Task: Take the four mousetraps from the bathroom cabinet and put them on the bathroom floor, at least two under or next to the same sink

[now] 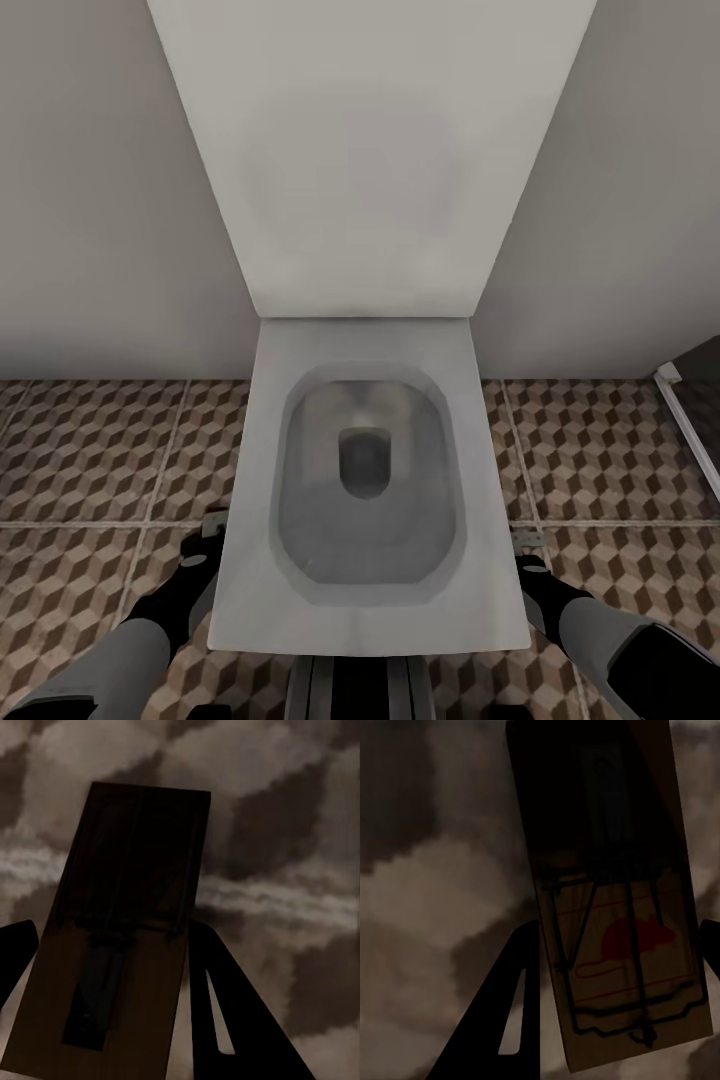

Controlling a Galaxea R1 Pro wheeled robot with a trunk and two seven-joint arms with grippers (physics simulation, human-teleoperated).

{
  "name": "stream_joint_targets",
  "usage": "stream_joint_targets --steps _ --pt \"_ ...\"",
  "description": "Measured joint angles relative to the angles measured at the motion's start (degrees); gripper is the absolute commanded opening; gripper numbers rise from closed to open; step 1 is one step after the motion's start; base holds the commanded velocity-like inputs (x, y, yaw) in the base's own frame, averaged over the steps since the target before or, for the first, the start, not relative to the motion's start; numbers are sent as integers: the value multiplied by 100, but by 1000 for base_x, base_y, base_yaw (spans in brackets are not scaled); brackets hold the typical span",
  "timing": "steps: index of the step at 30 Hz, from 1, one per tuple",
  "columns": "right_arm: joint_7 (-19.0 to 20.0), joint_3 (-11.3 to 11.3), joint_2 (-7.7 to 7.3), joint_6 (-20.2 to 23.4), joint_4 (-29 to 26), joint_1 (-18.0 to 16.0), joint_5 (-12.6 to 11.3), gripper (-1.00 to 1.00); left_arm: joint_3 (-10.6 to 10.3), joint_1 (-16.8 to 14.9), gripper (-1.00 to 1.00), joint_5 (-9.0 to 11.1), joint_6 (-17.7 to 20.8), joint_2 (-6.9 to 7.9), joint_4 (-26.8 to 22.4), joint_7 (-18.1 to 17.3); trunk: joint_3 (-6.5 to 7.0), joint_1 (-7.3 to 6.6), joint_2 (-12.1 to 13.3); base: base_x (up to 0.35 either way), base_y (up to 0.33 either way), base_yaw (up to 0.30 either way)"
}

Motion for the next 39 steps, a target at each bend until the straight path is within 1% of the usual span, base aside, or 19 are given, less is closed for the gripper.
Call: stream_joint_targets --steps 24,33,39 --pt "3 0 -2 -4 1 0 -3 -100 -8 1 -100 0 -51 0 22 11 0 0 0 0 0 0" --pt "19 55 -17 -22 2 1 -16 -100 -9 2 -100 0 -52 3 24 11 0 0 0 0 0 0" --pt "14 32 -20 -83 12 4 -32 -100 -10 0 -100 1 -52 4 23 11 -1 0 0 0 0 0"
